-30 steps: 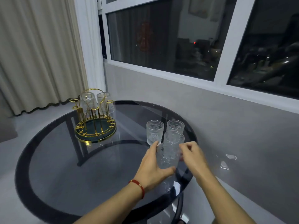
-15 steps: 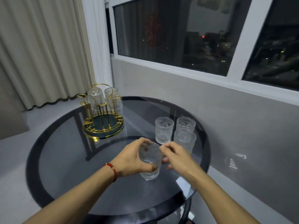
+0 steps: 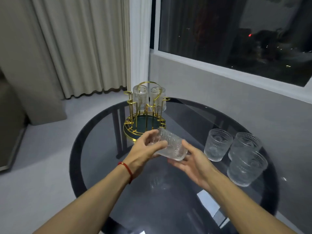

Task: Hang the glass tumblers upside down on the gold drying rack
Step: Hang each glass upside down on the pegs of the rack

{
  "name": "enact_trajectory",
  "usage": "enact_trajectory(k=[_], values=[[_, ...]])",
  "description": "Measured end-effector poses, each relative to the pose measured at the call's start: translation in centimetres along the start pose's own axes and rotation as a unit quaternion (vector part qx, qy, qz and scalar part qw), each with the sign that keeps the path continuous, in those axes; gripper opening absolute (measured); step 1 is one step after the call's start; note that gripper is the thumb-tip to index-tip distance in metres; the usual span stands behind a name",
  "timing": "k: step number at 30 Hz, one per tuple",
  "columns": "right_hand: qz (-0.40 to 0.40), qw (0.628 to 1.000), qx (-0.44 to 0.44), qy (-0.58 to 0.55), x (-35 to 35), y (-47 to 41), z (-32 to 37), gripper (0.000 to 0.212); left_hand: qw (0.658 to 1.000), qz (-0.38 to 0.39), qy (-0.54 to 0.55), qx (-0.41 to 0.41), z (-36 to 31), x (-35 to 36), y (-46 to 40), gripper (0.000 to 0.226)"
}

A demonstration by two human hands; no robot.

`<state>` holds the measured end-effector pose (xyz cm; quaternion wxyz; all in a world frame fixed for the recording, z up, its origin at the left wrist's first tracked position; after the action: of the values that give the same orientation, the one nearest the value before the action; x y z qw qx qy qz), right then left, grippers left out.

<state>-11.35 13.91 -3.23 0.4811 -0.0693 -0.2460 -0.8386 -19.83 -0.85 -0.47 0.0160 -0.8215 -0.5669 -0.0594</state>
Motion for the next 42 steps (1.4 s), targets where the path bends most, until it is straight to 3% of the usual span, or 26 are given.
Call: enact_trajectory(k=[3,5,7,10,15,22,26,32,37,42], values=[[-0.063,0.994,-0.074,0.047,-1.4,-1.0,2.3,0.040,0.984,-0.051,-0.153,0.079,0.0,-3.4,-2.1,0.071],[-0.093,0.983,-0.127,0.094,-2.1,-0.8,4.3,0.051,0.920,-0.114,-0.338,0.164,0.1,-5.5,-3.2,0.067],[-0.094,0.971,-0.187,0.114,-1.6,0.2,7.1,0.062,0.859,-0.090,-0.459,0.209,1.3,-5.4,-3.8,0.069],[-0.079,0.935,-0.298,0.174,2.6,2.0,12.5,0.063,0.813,-0.031,-0.528,0.243,3.1,-4.4,-4.3,0.074],[-0.069,0.842,-0.438,0.308,14.0,1.9,19.3,0.067,0.802,-0.060,-0.532,0.264,2.5,-4.0,-4.1,0.079],[-0.052,0.752,-0.488,0.440,26.8,-3.6,20.9,0.076,0.793,-0.043,-0.546,0.268,3.0,-4.2,-4.4,0.086],[-0.059,0.713,-0.466,0.520,28.5,-7.1,19.0,0.077,0.799,-0.048,-0.536,0.270,3.1,-4.3,-4.5,0.086],[-0.078,0.703,-0.431,0.560,28.2,-10.8,17.1,0.071,0.803,-0.051,-0.525,0.278,2.9,-4.3,-4.5,0.086],[-0.089,0.614,-0.417,0.664,28.4,-12.2,15.3,0.057,0.801,-0.060,-0.522,0.286,2.7,-4.3,-4.4,0.084],[-0.075,0.557,-0.392,0.728,28.7,-12.7,14.5,0.051,0.805,-0.063,-0.517,0.285,2.7,-4.5,-4.4,0.082]])
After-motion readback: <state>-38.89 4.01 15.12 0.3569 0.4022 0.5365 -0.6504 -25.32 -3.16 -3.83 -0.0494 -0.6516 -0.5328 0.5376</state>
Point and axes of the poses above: each hand's wrist, its own y-axis away from the middle knuckle, its own x-axis out of the palm, z = x × y, the point moved 9 cm from there along -y, towards the middle knuckle, and after that the axes turned 12 degrees about -z, right-handed, at the moved point
